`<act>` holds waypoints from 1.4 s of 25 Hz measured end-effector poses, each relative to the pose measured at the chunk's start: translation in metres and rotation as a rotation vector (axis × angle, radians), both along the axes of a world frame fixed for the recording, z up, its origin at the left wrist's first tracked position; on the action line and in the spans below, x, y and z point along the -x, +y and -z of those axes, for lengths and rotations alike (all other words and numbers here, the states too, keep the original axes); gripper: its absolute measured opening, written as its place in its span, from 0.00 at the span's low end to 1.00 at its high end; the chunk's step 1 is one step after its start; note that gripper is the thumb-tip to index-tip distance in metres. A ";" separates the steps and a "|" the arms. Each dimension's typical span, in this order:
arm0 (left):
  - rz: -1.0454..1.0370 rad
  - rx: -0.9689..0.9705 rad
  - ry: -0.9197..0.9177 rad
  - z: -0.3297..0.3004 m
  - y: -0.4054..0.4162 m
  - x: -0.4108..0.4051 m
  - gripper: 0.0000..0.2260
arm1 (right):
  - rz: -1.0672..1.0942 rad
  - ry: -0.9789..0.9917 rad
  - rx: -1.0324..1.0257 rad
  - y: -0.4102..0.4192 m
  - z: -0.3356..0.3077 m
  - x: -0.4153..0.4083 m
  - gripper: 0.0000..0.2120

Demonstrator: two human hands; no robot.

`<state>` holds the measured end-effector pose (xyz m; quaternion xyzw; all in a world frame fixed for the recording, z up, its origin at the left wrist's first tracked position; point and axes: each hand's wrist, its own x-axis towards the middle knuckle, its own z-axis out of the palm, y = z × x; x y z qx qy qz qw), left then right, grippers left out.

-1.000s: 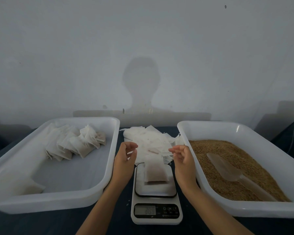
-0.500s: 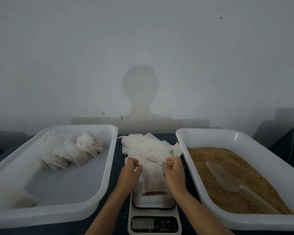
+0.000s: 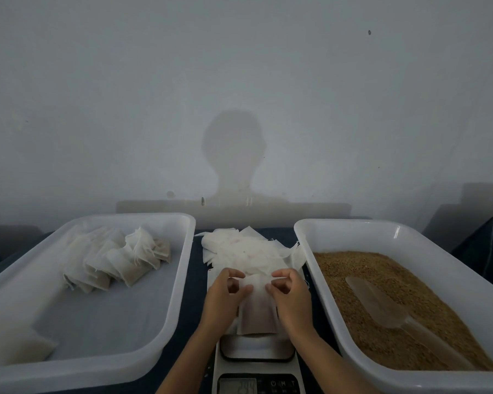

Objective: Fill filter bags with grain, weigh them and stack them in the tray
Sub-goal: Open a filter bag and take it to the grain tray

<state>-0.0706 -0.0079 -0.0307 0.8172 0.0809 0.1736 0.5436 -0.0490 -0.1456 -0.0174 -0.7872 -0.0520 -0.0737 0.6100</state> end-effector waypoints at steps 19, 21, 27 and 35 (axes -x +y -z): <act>0.110 0.084 -0.409 -0.096 -0.041 0.034 0.08 | -0.433 0.116 -0.173 -0.046 -0.071 0.044 0.16; 0.174 0.142 -0.387 -0.094 -0.051 0.035 0.05 | -0.379 0.114 -0.088 -0.065 -0.074 0.045 0.13; 0.167 0.178 -0.293 -0.068 -0.044 0.035 0.05 | -0.039 0.099 0.680 -0.177 -0.096 0.004 0.15; 0.175 0.153 -0.201 -0.048 -0.046 0.036 0.08 | -0.149 0.050 1.380 -0.201 -0.088 -0.015 0.17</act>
